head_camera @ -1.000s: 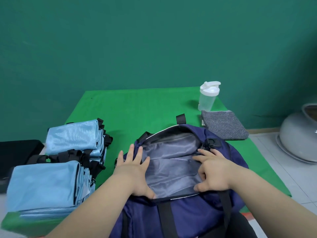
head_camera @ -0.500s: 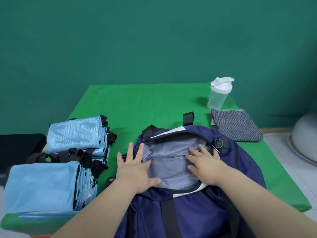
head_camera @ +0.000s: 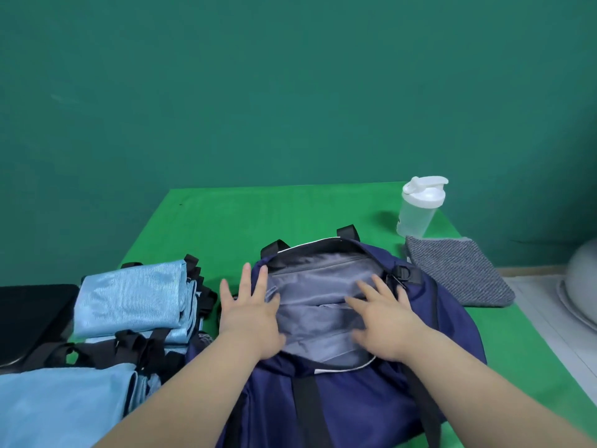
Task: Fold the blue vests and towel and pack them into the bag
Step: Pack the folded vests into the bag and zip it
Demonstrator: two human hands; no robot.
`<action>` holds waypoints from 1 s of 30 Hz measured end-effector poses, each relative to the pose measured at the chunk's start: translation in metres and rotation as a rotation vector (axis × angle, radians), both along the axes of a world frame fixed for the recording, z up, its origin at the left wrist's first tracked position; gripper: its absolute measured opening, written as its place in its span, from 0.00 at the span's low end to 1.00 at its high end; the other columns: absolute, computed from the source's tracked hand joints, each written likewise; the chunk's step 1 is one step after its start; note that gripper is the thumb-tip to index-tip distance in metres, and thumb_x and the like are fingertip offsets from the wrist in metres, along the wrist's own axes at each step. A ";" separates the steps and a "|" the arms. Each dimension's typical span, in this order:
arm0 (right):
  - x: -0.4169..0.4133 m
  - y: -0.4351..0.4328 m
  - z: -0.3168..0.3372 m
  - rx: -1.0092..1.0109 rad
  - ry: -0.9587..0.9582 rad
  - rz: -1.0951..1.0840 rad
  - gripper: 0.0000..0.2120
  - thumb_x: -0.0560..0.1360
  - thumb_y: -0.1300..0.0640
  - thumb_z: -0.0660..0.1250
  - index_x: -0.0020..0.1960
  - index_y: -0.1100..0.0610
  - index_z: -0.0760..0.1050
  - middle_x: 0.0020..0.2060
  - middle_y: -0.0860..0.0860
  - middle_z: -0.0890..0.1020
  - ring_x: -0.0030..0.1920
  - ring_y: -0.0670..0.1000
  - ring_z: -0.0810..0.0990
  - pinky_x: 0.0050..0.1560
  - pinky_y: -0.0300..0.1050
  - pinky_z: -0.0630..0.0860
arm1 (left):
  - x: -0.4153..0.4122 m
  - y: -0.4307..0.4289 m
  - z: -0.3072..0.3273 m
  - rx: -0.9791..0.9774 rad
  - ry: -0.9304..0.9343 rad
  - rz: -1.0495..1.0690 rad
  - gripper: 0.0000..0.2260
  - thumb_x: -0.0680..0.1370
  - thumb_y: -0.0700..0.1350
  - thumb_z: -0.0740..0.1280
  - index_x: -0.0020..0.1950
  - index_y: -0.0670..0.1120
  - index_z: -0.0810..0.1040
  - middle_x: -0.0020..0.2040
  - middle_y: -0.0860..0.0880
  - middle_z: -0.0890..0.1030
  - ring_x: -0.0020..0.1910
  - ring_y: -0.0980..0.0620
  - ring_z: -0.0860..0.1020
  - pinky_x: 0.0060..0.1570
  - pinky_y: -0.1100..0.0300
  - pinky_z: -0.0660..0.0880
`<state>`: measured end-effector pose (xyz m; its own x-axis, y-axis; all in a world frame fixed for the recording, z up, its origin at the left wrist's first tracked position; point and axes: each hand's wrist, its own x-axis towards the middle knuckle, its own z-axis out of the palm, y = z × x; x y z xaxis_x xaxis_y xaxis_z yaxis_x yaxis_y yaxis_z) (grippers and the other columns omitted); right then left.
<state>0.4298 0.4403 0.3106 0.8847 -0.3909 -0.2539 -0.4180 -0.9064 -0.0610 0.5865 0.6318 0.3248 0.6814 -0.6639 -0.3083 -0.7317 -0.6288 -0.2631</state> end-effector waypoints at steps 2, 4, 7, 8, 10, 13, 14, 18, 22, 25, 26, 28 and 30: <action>-0.019 0.011 -0.004 0.009 0.035 0.024 0.31 0.74 0.43 0.60 0.77 0.44 0.61 0.81 0.50 0.48 0.80 0.56 0.38 0.76 0.68 0.40 | -0.014 0.011 -0.001 0.004 0.021 -0.006 0.36 0.74 0.64 0.59 0.80 0.56 0.53 0.78 0.45 0.29 0.74 0.36 0.26 0.70 0.29 0.36; -0.035 0.020 -0.005 0.020 0.036 0.026 0.26 0.73 0.44 0.59 0.71 0.44 0.69 0.81 0.49 0.48 0.80 0.55 0.38 0.76 0.66 0.38 | -0.028 0.021 0.001 -0.003 0.042 -0.012 0.33 0.74 0.60 0.59 0.79 0.56 0.58 0.78 0.45 0.29 0.74 0.37 0.26 0.70 0.30 0.35; -0.051 0.028 0.004 0.037 0.017 -0.012 0.11 0.72 0.47 0.60 0.51 0.46 0.75 0.81 0.49 0.50 0.80 0.54 0.38 0.77 0.62 0.38 | -0.045 0.031 0.009 -0.058 0.081 -0.009 0.25 0.75 0.59 0.57 0.72 0.55 0.69 0.78 0.44 0.30 0.75 0.38 0.27 0.72 0.32 0.36; -0.055 0.031 0.009 0.041 0.022 -0.028 0.05 0.72 0.47 0.60 0.43 0.46 0.72 0.81 0.49 0.50 0.80 0.54 0.39 0.77 0.62 0.38 | -0.050 0.035 0.010 -0.075 0.092 -0.004 0.24 0.75 0.59 0.57 0.70 0.54 0.70 0.78 0.44 0.30 0.75 0.38 0.28 0.72 0.32 0.37; -0.063 0.036 0.015 0.032 0.043 -0.029 0.10 0.73 0.48 0.60 0.34 0.47 0.65 0.81 0.49 0.51 0.80 0.53 0.39 0.77 0.63 0.38 | -0.060 0.043 0.012 -0.114 0.108 0.007 0.24 0.76 0.59 0.56 0.70 0.54 0.70 0.79 0.45 0.31 0.76 0.39 0.29 0.73 0.33 0.38; -0.070 0.044 0.023 0.037 0.053 -0.020 0.11 0.73 0.49 0.60 0.33 0.46 0.62 0.81 0.49 0.52 0.80 0.53 0.40 0.77 0.64 0.39 | -0.072 0.056 0.015 -0.187 0.112 0.023 0.26 0.77 0.61 0.54 0.73 0.54 0.68 0.80 0.45 0.33 0.77 0.40 0.31 0.74 0.35 0.39; -0.072 0.048 0.025 0.038 0.034 -0.024 0.11 0.73 0.49 0.60 0.34 0.46 0.63 0.80 0.49 0.53 0.80 0.53 0.41 0.77 0.64 0.39 | -0.075 0.061 0.016 -0.213 0.109 0.033 0.27 0.78 0.63 0.53 0.74 0.54 0.67 0.80 0.45 0.33 0.77 0.40 0.31 0.75 0.36 0.39; -0.070 0.063 0.032 0.056 -0.133 0.002 0.09 0.76 0.46 0.59 0.54 0.44 0.74 0.78 0.47 0.59 0.80 0.52 0.49 0.78 0.59 0.47 | -0.088 0.084 0.020 -0.314 0.079 0.075 0.31 0.79 0.68 0.49 0.79 0.56 0.58 0.81 0.44 0.36 0.78 0.41 0.34 0.75 0.38 0.39; -0.057 0.090 0.040 0.195 -0.316 0.083 0.23 0.73 0.42 0.56 0.64 0.46 0.75 0.73 0.44 0.68 0.76 0.50 0.60 0.77 0.50 0.57 | -0.096 0.115 0.035 -0.396 0.051 0.092 0.32 0.78 0.67 0.53 0.80 0.57 0.53 0.81 0.45 0.39 0.79 0.43 0.36 0.77 0.41 0.42; -0.043 0.121 0.048 0.387 -0.461 0.112 0.18 0.77 0.51 0.66 0.66 0.48 0.75 0.68 0.41 0.72 0.71 0.41 0.65 0.72 0.34 0.56 | -0.095 0.145 0.051 -0.492 0.037 0.114 0.31 0.78 0.66 0.54 0.79 0.59 0.55 0.82 0.48 0.44 0.80 0.46 0.41 0.78 0.47 0.46; -0.038 0.135 0.052 0.448 -0.506 0.124 0.17 0.77 0.52 0.67 0.66 0.46 0.75 0.66 0.37 0.72 0.69 0.36 0.66 0.70 0.30 0.57 | -0.093 0.158 0.056 -0.525 0.033 0.124 0.30 0.77 0.66 0.54 0.78 0.60 0.57 0.82 0.50 0.47 0.80 0.48 0.43 0.78 0.49 0.48; -0.027 0.165 0.057 0.559 -0.554 0.159 0.18 0.77 0.53 0.67 0.66 0.44 0.75 0.62 0.29 0.71 0.65 0.28 0.66 0.66 0.25 0.58 | -0.086 0.187 0.063 -0.604 0.049 0.165 0.29 0.77 0.66 0.54 0.78 0.60 0.60 0.82 0.53 0.50 0.80 0.51 0.45 0.77 0.53 0.49; -0.012 0.197 0.057 0.675 -0.580 0.197 0.18 0.77 0.54 0.67 0.65 0.42 0.75 0.63 0.30 0.71 0.67 0.30 0.66 0.67 0.25 0.58 | -0.078 0.220 0.067 -0.689 0.073 0.228 0.26 0.79 0.64 0.57 0.77 0.61 0.63 0.81 0.57 0.52 0.80 0.55 0.46 0.77 0.55 0.49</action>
<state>0.4173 0.6370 0.3672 0.9800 -0.1494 0.1314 0.0019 -0.6535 -0.7570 0.5084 0.8519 0.3919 0.8197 -0.5674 0.0784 -0.5630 -0.7730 0.2923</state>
